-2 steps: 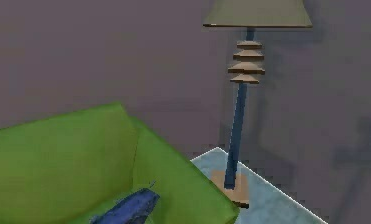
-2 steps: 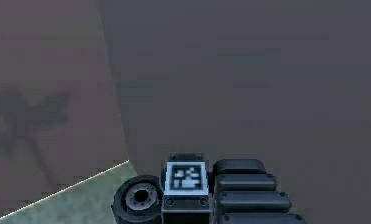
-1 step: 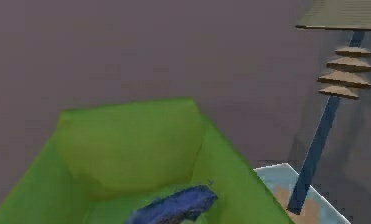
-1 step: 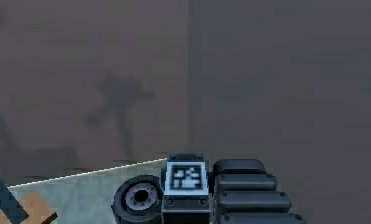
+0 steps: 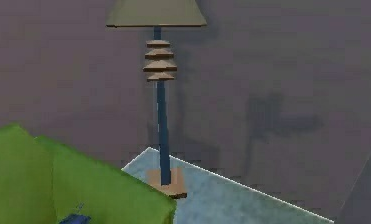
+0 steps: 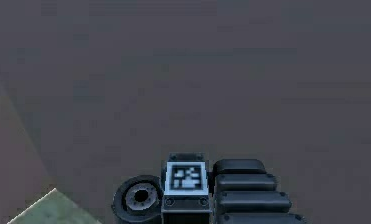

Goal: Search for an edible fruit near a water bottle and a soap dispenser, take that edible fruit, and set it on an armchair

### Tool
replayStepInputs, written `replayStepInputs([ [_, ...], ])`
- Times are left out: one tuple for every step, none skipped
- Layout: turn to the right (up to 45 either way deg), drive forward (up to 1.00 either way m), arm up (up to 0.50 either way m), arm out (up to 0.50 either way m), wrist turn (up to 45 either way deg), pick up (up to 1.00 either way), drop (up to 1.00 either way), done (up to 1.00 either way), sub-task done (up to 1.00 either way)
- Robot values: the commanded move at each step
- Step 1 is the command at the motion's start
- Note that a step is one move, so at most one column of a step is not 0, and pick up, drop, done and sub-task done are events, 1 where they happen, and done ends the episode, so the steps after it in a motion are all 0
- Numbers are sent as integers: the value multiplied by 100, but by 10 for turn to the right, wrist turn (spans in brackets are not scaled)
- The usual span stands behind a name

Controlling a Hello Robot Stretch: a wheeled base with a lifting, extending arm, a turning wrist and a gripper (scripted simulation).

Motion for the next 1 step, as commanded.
replayStepInputs([
  [270,0,0,0,0,0,0,0,0],
])
